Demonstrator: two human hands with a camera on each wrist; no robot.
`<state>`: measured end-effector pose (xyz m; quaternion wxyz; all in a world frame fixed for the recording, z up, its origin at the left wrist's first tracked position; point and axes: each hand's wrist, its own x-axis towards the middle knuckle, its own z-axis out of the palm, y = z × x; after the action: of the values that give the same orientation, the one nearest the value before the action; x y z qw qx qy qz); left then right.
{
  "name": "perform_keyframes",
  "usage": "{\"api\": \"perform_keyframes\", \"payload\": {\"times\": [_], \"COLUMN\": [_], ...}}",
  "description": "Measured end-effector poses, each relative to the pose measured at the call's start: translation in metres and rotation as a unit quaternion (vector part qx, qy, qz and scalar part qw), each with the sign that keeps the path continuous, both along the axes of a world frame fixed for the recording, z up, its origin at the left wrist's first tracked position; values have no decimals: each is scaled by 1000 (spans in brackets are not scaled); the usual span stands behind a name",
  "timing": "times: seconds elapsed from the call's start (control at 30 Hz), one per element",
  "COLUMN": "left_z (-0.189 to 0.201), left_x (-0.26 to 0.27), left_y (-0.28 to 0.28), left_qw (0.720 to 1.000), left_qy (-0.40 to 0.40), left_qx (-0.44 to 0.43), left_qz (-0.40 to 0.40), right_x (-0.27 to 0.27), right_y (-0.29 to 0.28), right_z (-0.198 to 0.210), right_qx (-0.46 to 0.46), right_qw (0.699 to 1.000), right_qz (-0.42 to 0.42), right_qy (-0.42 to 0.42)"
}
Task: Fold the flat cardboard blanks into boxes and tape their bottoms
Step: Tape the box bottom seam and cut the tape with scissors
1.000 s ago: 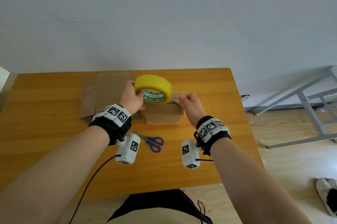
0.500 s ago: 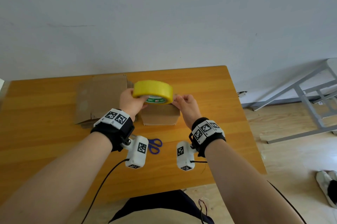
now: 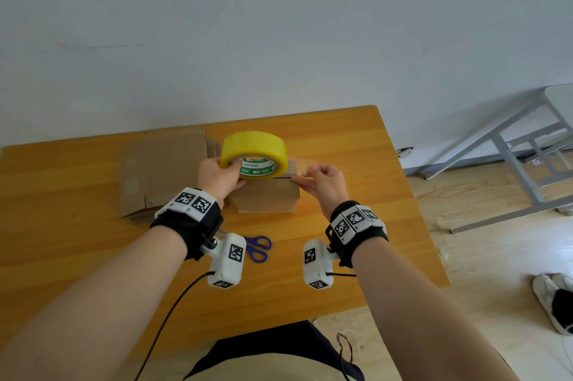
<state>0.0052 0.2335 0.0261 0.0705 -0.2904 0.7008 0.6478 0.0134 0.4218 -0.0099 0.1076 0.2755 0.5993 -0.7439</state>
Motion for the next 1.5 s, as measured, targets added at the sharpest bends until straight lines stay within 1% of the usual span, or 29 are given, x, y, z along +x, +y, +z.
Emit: {"api": "perform_keyframes", "payload": {"times": [0.07,0.17,0.3,0.43,0.67,0.87,1.1,1.23,1.33,1.4,1.5], "left_z": [0,0,0,-3,-5,-6,-9,-9,-9,-9,-8], "left_x": [-1,-1,-5,-7,-7,-9,-8,-8,-8,-8,-8], "left_y": [0,0,-1,-3,-4,-6,-5,-7,-7,-7,-7], "left_qw": [1000,1000,1000,1000,998,997,997,997,996,995,992], "left_qy": [-4,-4,-10,-15,-8,-12,-5,1,-4,-11,-10], "left_qx": [17,26,12,-1,-25,-26,-18,-9,-6,-2,4], "left_qz": [12,2,-12,-22,-57,-74,-76,-78,-89,-103,-126], "right_x": [-1,0,1,2,3,2,0,-3,-1,0,1], "right_y": [1,7,8,6,1,-4,-15,-20,-18,-14,-7], "right_z": [0,-1,-2,-4,-12,-17,-12,-14,-12,-10,-1], "right_qx": [11,17,2,8,40,89,176,203,238,267,292], "right_qw": [1000,1000,999,999,998,993,972,961,944,938,941], "right_qz": [-6,0,2,3,9,34,119,134,172,184,170], "right_qy": [-7,-21,-47,-48,-57,-72,-100,-134,-151,-121,-10]}}
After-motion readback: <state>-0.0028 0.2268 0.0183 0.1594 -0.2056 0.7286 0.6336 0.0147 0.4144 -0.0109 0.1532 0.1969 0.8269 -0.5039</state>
